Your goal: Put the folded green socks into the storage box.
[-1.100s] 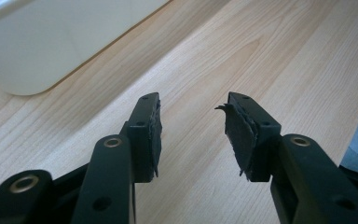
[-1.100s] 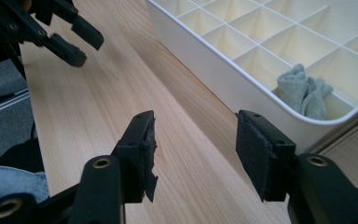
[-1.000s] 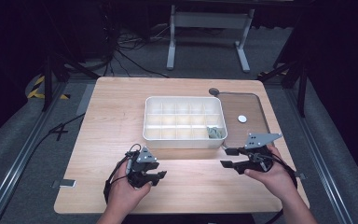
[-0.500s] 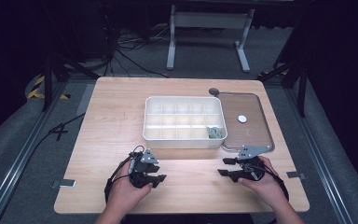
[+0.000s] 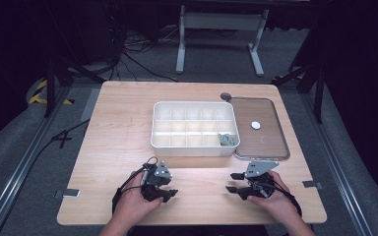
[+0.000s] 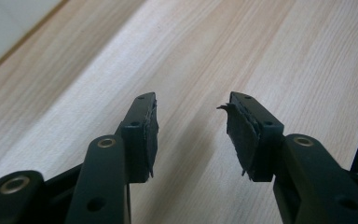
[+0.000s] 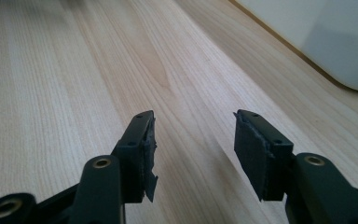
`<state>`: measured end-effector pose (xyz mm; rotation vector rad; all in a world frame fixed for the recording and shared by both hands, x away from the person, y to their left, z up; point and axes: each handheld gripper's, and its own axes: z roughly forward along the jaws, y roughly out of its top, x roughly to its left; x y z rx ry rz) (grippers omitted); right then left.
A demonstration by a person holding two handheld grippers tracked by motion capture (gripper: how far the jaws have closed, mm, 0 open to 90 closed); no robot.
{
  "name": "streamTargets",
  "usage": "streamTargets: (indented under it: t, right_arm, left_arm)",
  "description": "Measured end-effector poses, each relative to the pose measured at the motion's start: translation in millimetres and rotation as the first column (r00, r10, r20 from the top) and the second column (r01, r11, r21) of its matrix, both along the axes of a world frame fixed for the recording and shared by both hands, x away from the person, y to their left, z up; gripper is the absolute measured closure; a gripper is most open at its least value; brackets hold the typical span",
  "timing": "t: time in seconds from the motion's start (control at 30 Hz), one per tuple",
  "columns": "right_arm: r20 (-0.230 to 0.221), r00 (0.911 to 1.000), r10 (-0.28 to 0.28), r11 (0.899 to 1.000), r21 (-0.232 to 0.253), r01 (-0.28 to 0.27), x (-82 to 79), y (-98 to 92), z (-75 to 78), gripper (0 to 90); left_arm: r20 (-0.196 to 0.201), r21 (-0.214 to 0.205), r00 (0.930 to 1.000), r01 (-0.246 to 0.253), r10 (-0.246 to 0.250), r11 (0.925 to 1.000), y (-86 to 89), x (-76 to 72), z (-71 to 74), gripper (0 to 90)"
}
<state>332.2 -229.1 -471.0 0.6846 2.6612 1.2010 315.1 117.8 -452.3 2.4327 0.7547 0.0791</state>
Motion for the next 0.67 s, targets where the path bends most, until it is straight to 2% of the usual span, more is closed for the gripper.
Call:
streamTargets:
  t: [0.23,0.3,0.37,0.4,0.5,0.67]
  right_arm:
    - [0.019,0.9998,-0.003,0.999,-0.033,0.004,-4.1,2.9,-0.7,46.9]
    - [0.029,0.9996,-0.001,1.0,-0.024,0.002,-6.6,2.1,-2.7,46.2]
    - [0.025,0.9996,-0.015,0.999,-0.036,0.016,-6.0,-0.3,-4.6,45.9]
    - [0.028,0.9994,-0.022,0.999,-0.035,0.023,-5.4,-1.5,-4.8,45.7]
    - [0.038,0.9982,-0.045,0.998,-0.032,0.046,-3.6,-4.4,-5.1,44.4]
    - [0.056,0.9967,-0.059,0.997,-0.051,0.062,-2.0,-5.8,-7.4,42.8]
  left_arm:
    - [0.001,0.007,0.9999,0.011,-0.011,0.9999,1.8,1.1,-4.3,53.2]
    - [-0.004,0.0,0.9999,0.011,-0.011,0.9999,3.2,2.0,-7.0,52.2]
    - [0.016,-0.015,0.9999,0.0,0.0,0.9999,6.0,2.9,-9.9,51.7]
    - [0.012,-0.028,0.9999,-0.011,0.012,0.9995,7.3,3.2,-10.8,51.2]
    - [0.021,-0.022,0.9995,-0.022,0.023,0.9995,11.0,4.3,-11.0,49.8]
    - [0.033,-0.039,0.9986,-0.039,0.04,0.9985,13.6,5.4,-12.9,48.5]
